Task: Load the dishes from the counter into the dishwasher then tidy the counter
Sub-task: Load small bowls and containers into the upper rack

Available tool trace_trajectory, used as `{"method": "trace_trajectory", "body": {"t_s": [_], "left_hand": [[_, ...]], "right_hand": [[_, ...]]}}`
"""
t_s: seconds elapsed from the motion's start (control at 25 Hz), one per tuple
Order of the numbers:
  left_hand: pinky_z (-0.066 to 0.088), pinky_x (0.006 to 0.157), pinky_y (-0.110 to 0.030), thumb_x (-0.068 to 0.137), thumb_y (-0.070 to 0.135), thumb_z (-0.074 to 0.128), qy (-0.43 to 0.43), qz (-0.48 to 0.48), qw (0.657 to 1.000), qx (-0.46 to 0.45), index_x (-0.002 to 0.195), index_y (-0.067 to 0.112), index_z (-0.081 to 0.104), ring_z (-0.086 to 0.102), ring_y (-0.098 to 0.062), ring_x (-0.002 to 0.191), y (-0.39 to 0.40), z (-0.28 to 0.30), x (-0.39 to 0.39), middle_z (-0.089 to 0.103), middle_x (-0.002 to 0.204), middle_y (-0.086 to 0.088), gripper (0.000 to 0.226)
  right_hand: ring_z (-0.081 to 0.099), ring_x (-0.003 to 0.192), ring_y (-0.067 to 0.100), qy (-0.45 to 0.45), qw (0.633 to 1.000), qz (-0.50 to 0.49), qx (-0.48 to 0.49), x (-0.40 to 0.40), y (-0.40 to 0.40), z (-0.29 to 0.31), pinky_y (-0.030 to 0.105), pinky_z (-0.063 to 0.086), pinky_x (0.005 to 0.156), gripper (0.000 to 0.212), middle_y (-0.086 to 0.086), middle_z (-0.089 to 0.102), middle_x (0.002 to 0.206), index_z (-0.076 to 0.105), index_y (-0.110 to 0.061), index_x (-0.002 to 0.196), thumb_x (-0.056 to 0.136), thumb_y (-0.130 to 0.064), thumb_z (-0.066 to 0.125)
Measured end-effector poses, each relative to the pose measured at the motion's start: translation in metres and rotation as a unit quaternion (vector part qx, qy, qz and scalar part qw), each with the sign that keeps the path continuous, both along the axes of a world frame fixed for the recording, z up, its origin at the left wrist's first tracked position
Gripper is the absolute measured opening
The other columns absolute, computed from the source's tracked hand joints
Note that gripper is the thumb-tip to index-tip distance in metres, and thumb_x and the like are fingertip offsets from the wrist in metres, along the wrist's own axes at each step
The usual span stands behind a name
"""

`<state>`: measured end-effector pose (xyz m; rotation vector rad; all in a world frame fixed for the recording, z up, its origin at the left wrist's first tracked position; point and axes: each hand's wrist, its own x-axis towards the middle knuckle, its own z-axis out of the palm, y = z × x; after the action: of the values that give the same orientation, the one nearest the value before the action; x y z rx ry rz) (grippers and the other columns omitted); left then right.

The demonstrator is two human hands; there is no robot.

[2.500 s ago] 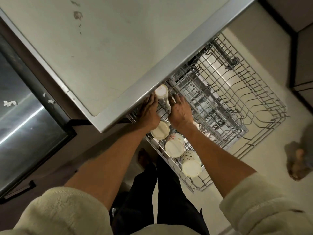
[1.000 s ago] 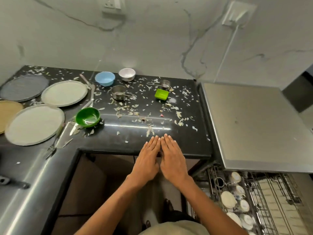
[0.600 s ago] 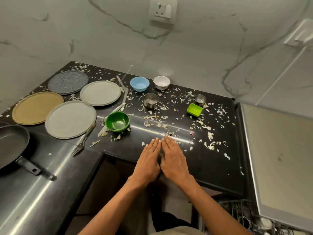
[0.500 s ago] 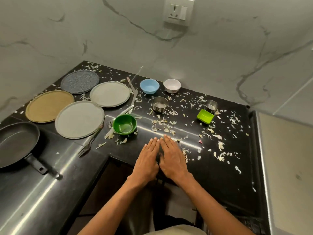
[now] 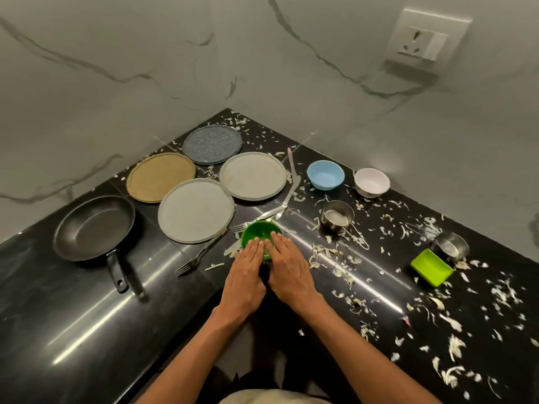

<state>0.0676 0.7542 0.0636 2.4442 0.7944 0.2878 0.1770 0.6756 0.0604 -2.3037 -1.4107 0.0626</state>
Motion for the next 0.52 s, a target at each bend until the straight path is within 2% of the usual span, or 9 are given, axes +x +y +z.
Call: {"method": "trace_trajectory", "body": {"t_s": [0.16, 0.28, 0.4, 0.52], "left_hand": [[0.013, 0.125, -0.035, 0.083, -0.007, 0.045, -0.01, -0.005, 1.0, 0.002, 0.154, 0.01, 0.026, 0.013, -0.012, 0.151, 0.015, 0.005, 0.016, 0.023, 0.162, -0.005, 0.075], [0.005, 0.125, -0.029, 0.085, -0.005, 0.044, -0.015, -0.042, 0.999, 0.004, 0.155, 0.01, 0.023, 0.01, -0.011, 0.151, 0.017, 0.011, 0.035, 0.02, 0.163, -0.005, 0.075], [0.005, 0.124, -0.027, 0.084, -0.006, 0.044, -0.026, -0.085, 0.996, -0.005, 0.156, 0.011, 0.022, 0.009, -0.01, 0.152, 0.018, 0.015, 0.064, 0.018, 0.164, -0.005, 0.077], [0.003, 0.123, -0.025, 0.087, -0.005, 0.044, -0.029, -0.14, 0.99, -0.015, 0.156, 0.012, 0.021, 0.01, -0.011, 0.152, 0.013, 0.02, 0.096, 0.018, 0.164, -0.004, 0.075]], "right_hand": [[0.039, 0.144, 0.025, 0.002, 1.0, 0.003, -0.014, 0.014, 0.013, -0.003, 0.038, 0.026, 0.123, 0.058, 0.013, 0.048, 0.151, 0.049, -0.006, 0.145, 0.088, -0.01, 0.053], [0.041, 0.142, 0.027, -0.004, 0.999, -0.033, -0.005, 0.028, 0.011, 0.001, 0.04, 0.028, 0.122, 0.055, 0.016, 0.049, 0.15, 0.051, -0.004, 0.143, 0.09, -0.015, 0.042], [0.05, 0.134, 0.033, -0.031, 0.992, -0.119, 0.007, 0.056, 0.002, 0.009, 0.043, 0.036, 0.117, 0.051, 0.021, 0.055, 0.14, 0.058, -0.001, 0.132, 0.082, -0.002, 0.058], [0.058, 0.113, 0.031, -0.055, 0.973, -0.224, -0.005, 0.087, -0.015, 0.017, 0.039, 0.048, 0.098, 0.048, 0.015, 0.063, 0.122, 0.064, -0.005, 0.122, 0.074, 0.001, 0.065]]}}
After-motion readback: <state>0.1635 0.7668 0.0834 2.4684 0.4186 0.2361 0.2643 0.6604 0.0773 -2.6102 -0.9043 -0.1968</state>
